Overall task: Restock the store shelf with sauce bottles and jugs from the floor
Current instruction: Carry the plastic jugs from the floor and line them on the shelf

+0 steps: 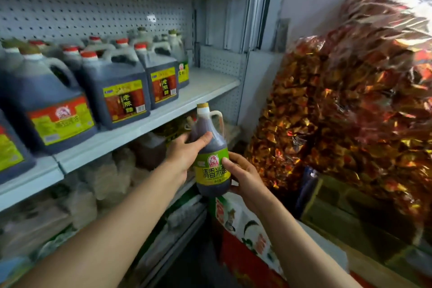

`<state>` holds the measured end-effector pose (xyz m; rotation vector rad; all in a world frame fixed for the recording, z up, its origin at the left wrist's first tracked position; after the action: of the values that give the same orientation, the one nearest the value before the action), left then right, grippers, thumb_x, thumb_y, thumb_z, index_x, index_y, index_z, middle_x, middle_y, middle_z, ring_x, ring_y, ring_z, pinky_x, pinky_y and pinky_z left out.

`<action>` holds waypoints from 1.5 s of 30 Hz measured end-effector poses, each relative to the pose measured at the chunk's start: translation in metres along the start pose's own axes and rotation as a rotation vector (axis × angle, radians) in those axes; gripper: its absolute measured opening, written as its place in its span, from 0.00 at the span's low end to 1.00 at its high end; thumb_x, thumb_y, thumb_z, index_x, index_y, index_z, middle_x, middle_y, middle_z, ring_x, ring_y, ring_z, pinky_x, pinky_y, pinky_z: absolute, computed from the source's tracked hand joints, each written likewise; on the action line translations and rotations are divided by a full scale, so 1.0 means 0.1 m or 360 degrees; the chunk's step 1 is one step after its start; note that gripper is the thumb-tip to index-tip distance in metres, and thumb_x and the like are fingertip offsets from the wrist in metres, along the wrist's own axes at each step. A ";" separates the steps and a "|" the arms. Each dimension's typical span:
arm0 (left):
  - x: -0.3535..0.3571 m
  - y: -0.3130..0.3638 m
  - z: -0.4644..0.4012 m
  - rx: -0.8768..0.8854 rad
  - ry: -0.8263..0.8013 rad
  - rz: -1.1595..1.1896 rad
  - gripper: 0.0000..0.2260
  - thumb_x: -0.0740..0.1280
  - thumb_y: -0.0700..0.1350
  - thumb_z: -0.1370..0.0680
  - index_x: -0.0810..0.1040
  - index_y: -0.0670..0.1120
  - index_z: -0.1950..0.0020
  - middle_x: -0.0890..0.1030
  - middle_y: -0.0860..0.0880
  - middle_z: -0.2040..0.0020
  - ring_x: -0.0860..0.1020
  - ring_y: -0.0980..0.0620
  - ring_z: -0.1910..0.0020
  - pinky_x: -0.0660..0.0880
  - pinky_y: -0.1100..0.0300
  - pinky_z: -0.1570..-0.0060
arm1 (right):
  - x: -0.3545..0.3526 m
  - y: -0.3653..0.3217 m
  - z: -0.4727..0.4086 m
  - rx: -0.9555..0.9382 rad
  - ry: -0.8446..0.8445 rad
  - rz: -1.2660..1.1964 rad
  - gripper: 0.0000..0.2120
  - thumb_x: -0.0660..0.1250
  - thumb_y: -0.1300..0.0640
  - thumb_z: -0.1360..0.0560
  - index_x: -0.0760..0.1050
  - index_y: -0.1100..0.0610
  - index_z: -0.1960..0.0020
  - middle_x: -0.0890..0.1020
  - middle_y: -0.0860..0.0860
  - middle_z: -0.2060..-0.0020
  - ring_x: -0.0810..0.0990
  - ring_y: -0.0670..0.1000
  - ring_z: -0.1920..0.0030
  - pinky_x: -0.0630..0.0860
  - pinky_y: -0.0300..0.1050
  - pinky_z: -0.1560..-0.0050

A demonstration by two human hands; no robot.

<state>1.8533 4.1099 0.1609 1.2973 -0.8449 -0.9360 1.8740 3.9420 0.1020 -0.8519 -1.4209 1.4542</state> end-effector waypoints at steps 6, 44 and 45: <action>0.16 0.58 -0.91 0.0142 0.0060 -0.0059 0.24 0.75 0.53 0.27 0.76 0.49 0.33 0.81 0.50 0.40 0.79 0.51 0.46 0.76 0.56 0.50 | -0.10 -0.54 -1.12 -0.0088 -0.0122 -0.0099 0.23 0.74 0.45 0.26 0.78 0.50 0.34 0.85 0.52 0.42 0.84 0.55 0.40 0.79 0.57 0.41; 0.86 1.01 -5.46 0.0281 0.0550 -0.0327 0.28 0.74 0.52 0.26 0.73 0.50 0.27 0.77 0.49 0.31 0.75 0.46 0.34 0.73 0.44 0.34 | -0.59 -1.04 -6.37 -0.0226 -0.0574 0.0003 0.22 0.68 0.56 0.21 0.73 0.55 0.27 0.81 0.54 0.34 0.78 0.55 0.32 0.74 0.52 0.30; 0.88 1.01 -5.54 0.0277 0.0574 -0.0342 0.27 0.74 0.52 0.26 0.73 0.51 0.27 0.77 0.50 0.31 0.76 0.47 0.34 0.73 0.45 0.34 | -0.59 -1.04 -6.50 -0.0209 -0.0579 0.0003 0.24 0.70 0.53 0.23 0.74 0.53 0.27 0.81 0.53 0.34 0.78 0.55 0.32 0.74 0.52 0.30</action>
<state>2.4028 4.2535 0.2088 1.6725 -0.5204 -0.7719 2.5104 4.1171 0.1321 -0.6900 -1.8014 1.5873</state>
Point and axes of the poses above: each hand's wrist, its own z-axis away from the middle knuckle, its own x-axis out of the palm, y = z × x, the point moved 2 cm from there along -z, towards the middle knuckle
